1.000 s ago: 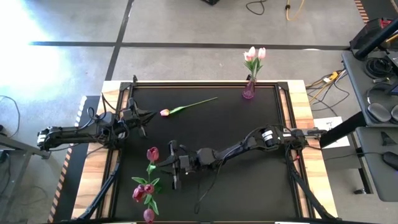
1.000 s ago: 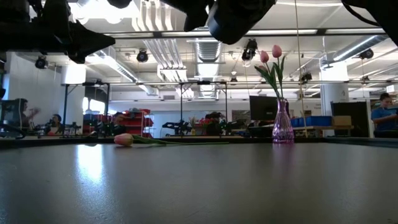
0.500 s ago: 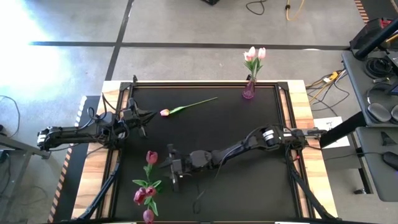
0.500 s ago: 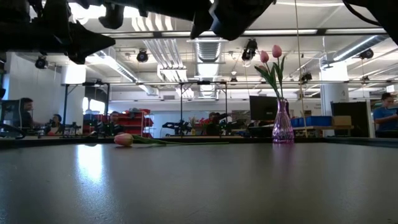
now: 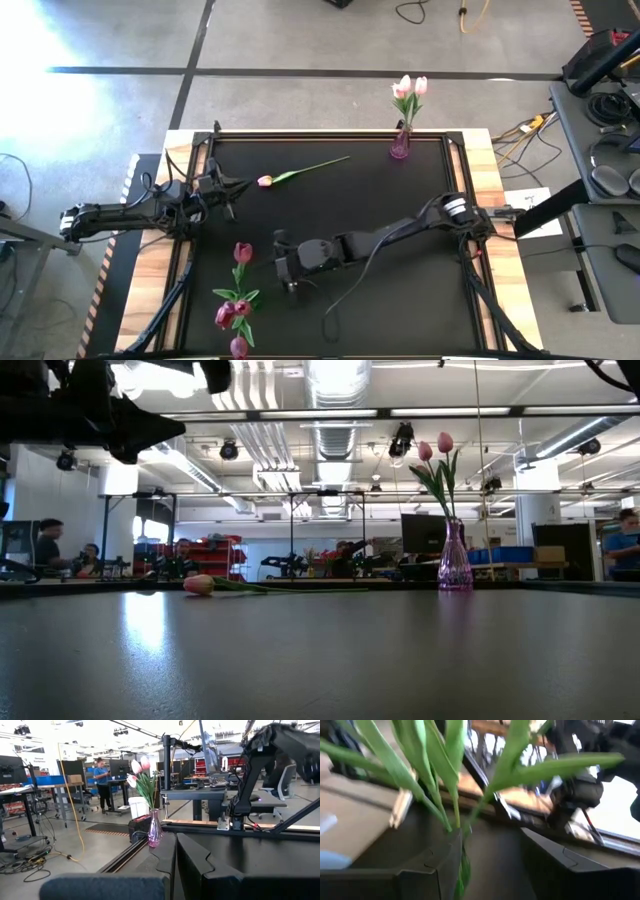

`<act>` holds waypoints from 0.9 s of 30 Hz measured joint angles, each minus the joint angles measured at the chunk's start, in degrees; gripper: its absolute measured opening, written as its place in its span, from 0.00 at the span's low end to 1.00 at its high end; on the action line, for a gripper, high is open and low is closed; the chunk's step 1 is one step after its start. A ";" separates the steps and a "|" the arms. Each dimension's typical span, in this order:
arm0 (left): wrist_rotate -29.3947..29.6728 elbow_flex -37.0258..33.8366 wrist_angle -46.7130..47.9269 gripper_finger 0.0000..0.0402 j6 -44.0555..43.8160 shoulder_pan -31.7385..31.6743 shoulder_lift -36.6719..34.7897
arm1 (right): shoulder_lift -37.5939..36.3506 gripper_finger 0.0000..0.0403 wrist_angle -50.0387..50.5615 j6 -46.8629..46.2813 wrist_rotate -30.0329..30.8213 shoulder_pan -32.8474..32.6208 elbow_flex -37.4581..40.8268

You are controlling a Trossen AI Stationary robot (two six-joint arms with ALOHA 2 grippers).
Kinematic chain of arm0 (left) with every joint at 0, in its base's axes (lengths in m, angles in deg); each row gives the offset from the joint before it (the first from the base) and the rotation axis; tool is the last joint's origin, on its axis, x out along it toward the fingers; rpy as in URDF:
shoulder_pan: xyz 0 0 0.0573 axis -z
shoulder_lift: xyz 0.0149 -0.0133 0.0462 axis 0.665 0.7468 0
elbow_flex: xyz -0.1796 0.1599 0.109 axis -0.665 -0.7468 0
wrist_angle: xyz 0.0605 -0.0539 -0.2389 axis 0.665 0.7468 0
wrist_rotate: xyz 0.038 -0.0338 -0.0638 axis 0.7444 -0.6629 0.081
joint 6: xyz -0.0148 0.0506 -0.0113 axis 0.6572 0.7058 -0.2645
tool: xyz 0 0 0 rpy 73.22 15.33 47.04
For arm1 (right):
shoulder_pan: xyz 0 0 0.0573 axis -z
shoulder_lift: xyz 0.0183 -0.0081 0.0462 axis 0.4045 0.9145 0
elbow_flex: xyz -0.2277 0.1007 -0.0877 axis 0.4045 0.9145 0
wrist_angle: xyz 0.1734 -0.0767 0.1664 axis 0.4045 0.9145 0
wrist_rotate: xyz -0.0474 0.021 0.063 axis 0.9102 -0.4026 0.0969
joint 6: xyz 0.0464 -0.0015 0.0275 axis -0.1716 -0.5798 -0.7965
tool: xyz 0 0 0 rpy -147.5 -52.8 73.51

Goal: Sort flowers into vase by color
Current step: Put the pink flower into the violet vase

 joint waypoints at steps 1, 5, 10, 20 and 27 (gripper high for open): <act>-0.08 0.00 0.02 0.00 0.01 0.01 0.04 | -1.05 0.47 3.01 0.08 1.09 -0.03 0.08; -0.13 0.00 0.03 0.00 0.00 0.00 -0.04 | -5.12 0.40 10.02 2.29 7.65 -0.12 2.77; -0.13 0.00 -0.01 0.00 -0.19 0.00 -0.02 | -9.89 0.24 12.36 4.13 11.69 0.28 10.49; -0.16 1.75 0.86 0.00 -0.61 0.00 0.13 | -18.46 0.03 13.92 -1.01 13.02 12.97 25.49; -0.20 2.05 2.07 0.00 -0.66 0.02 0.31 | -16.82 0.03 16.93 0.28 -1.09 24.98 23.62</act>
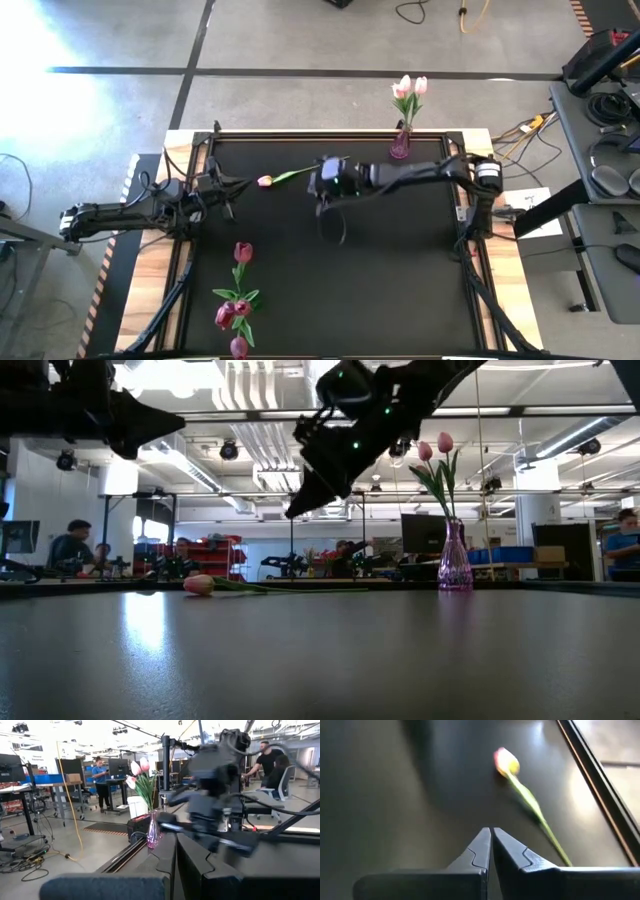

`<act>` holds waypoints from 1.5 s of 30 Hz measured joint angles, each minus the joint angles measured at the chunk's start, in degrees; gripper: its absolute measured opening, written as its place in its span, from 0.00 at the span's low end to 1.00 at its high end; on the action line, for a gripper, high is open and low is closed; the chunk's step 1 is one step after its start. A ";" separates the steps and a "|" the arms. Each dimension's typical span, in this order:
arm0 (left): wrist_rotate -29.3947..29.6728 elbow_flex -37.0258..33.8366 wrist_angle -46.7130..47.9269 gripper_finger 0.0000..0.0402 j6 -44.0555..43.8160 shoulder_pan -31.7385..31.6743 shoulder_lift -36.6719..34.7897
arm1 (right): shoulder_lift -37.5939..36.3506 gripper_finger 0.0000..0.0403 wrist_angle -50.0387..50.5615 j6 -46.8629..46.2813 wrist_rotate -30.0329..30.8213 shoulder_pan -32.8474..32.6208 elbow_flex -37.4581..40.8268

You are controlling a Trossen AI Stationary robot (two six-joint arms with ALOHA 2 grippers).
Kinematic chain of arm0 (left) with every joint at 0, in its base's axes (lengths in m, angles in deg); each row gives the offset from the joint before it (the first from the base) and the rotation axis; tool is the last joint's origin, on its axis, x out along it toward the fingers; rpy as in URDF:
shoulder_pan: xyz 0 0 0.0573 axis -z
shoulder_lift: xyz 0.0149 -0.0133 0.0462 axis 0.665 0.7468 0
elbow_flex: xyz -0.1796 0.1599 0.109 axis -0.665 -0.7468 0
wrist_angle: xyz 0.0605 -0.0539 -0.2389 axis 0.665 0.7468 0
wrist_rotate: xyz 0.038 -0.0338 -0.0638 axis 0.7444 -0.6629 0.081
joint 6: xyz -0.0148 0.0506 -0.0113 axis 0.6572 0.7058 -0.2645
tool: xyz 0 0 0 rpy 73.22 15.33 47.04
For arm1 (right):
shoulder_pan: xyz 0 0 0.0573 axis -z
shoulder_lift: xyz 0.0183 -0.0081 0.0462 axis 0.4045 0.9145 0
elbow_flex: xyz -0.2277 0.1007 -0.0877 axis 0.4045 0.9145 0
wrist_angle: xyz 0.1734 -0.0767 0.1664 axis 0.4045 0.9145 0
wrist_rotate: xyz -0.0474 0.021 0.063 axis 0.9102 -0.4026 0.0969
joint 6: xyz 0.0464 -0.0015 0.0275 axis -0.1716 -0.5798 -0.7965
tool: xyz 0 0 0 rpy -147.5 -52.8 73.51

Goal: Sort flowers into vase by color
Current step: Put the pink flower into the violet vase

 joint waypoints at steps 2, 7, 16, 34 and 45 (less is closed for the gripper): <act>0.00 0.00 0.81 0.00 -0.41 -0.01 0.06 | 1.41 0.05 3.24 1.60 -0.50 2.14 -2.23; 0.00 0.00 1.60 0.00 -0.83 -0.02 0.09 | 7.13 0.19 10.51 3.67 -0.71 5.58 -9.43; -0.46 0.00 2.25 0.00 -0.37 0.00 0.04 | 23.41 0.44 18.71 6.91 -0.77 5.69 -31.81; -0.39 0.00 3.04 0.00 -0.42 0.00 0.09 | 42.54 0.47 27.98 1.41 -0.71 6.59 -59.07; -0.37 0.00 3.02 0.00 -0.42 0.00 0.09 | 44.80 0.34 27.81 -6.17 3.41 9.02 -59.15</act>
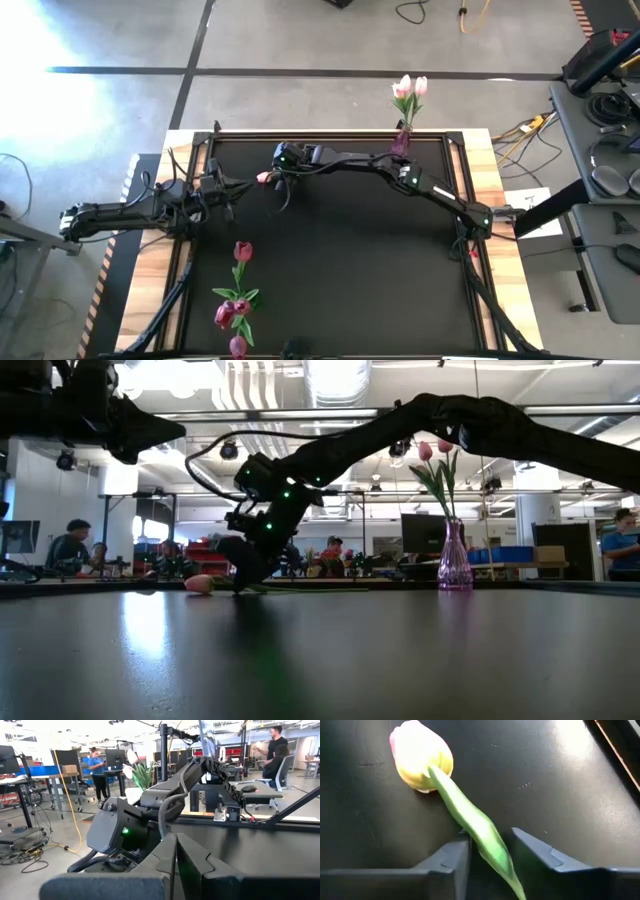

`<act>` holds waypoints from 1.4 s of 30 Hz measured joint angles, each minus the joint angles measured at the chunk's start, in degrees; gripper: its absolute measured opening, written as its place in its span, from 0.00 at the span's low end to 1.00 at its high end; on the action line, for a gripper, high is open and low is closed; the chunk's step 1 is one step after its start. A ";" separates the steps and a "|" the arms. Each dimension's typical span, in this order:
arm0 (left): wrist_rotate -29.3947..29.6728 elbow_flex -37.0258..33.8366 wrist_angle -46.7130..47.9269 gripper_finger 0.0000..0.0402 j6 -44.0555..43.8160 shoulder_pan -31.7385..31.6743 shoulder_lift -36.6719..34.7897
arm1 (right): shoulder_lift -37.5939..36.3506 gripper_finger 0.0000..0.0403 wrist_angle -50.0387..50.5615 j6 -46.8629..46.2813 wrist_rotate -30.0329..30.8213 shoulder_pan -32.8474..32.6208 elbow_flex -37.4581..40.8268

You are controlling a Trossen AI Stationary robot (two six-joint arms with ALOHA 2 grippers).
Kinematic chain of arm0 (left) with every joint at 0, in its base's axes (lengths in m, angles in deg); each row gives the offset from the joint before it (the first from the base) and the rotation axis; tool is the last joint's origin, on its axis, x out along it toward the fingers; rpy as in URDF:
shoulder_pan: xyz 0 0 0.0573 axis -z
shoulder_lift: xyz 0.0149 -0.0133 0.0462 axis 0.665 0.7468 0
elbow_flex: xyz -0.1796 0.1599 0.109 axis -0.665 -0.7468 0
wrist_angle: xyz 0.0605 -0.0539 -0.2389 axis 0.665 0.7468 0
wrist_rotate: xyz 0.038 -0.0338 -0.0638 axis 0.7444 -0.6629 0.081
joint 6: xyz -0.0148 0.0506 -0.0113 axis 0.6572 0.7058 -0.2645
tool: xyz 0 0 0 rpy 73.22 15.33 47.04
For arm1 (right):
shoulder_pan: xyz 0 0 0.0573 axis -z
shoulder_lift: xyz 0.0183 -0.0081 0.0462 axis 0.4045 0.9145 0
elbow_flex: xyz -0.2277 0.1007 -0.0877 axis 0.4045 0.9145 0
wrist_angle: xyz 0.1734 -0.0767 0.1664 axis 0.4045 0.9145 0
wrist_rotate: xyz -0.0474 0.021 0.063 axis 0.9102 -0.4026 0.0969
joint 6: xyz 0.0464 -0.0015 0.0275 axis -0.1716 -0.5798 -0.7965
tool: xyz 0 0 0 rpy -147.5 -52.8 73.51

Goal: Sort flowers into vase by color
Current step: Put the pink flower into the violet vase

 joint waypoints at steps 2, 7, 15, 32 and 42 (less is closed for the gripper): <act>0.00 0.00 0.00 0.00 -0.02 0.00 0.00 | 0.02 0.26 0.21 -0.96 -0.12 0.14 -0.05; 0.00 0.00 0.00 0.00 0.00 0.00 0.00 | -1.31 0.05 2.52 -0.11 1.21 0.05 0.06; -0.02 0.00 0.83 0.00 0.00 0.00 -0.04 | -9.88 0.03 5.83 1.21 2.48 -0.72 -0.08; -0.38 0.00 1.04 0.00 -0.36 0.02 -0.04 | -43.77 0.02 -18.79 4.74 9.11 -2.73 38.60; -0.39 0.00 0.76 0.00 -0.48 0.02 -0.04 | -67.38 0.02 -48.08 8.02 12.57 -3.37 72.25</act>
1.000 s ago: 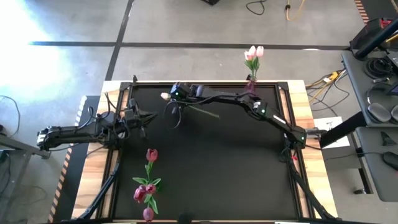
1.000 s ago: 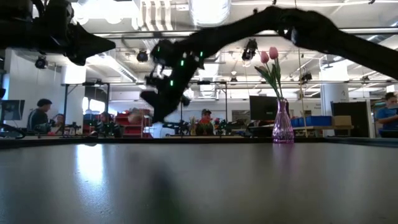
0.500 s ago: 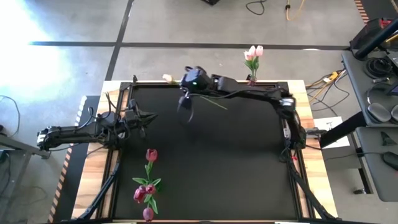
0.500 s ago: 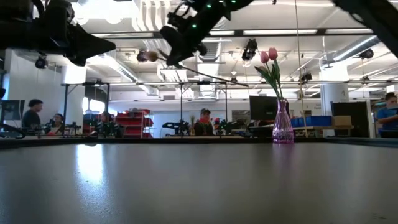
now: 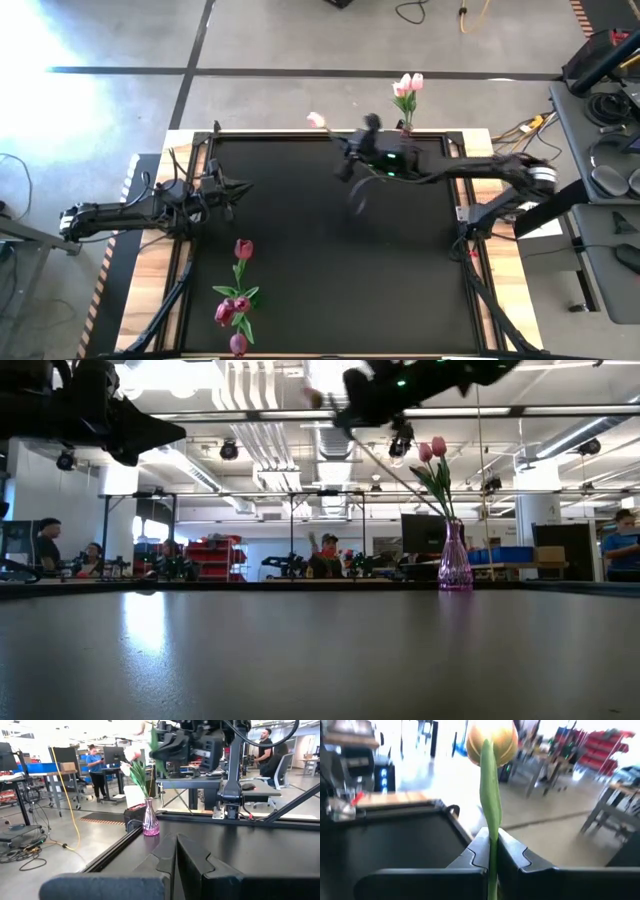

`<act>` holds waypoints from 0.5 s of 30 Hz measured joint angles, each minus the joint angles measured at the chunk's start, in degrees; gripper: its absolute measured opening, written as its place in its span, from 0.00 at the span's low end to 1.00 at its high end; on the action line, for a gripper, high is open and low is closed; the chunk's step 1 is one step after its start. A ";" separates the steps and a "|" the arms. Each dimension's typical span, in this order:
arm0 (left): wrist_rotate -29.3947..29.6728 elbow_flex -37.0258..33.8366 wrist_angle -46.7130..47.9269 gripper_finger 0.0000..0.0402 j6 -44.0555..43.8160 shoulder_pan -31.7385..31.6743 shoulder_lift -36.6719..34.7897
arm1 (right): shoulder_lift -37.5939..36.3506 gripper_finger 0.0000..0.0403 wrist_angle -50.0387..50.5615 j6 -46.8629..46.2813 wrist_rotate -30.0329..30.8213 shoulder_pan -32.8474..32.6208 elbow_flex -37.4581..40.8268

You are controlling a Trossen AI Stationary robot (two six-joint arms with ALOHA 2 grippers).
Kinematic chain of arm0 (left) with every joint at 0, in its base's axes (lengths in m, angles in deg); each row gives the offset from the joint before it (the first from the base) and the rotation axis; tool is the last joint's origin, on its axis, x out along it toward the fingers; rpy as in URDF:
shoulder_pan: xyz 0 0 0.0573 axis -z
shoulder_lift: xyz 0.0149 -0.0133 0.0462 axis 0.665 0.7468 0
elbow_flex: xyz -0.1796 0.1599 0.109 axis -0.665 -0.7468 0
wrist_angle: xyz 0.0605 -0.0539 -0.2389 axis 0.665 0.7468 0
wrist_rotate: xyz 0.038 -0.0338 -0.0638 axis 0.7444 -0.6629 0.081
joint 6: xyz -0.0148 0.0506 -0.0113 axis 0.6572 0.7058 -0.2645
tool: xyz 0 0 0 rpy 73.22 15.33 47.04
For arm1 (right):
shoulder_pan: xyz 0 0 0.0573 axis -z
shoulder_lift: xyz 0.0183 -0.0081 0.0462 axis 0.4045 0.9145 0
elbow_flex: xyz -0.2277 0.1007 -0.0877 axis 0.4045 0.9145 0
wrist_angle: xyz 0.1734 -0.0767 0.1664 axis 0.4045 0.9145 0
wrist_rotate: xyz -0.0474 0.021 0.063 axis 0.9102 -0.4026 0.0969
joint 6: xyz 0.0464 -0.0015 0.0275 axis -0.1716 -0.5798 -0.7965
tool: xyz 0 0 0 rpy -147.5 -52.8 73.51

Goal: Sort flowers into vase by color
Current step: Put the pink flower into the violet vase

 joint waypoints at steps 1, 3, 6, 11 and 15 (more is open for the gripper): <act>0.00 0.00 -0.02 0.00 0.00 -0.02 0.00 | -2.49 0.02 -2.30 0.07 0.08 0.01 2.85; 0.00 0.00 -0.06 0.00 0.00 -0.02 0.00 | -7.35 0.02 -6.77 0.95 0.10 0.01 8.37; 0.00 0.00 -0.13 0.00 0.00 -0.01 0.00 | -14.44 0.02 -13.39 2.47 0.10 -0.01 15.17; 0.00 0.00 -0.42 0.00 -0.17 -0.02 0.00 | -24.37 0.02 -21.73 6.59 0.10 -0.01 24.00; -0.02 0.00 -0.86 0.00 -0.20 -0.01 0.00 | -29.79 0.02 -30.43 11.14 0.19 0.01 29.25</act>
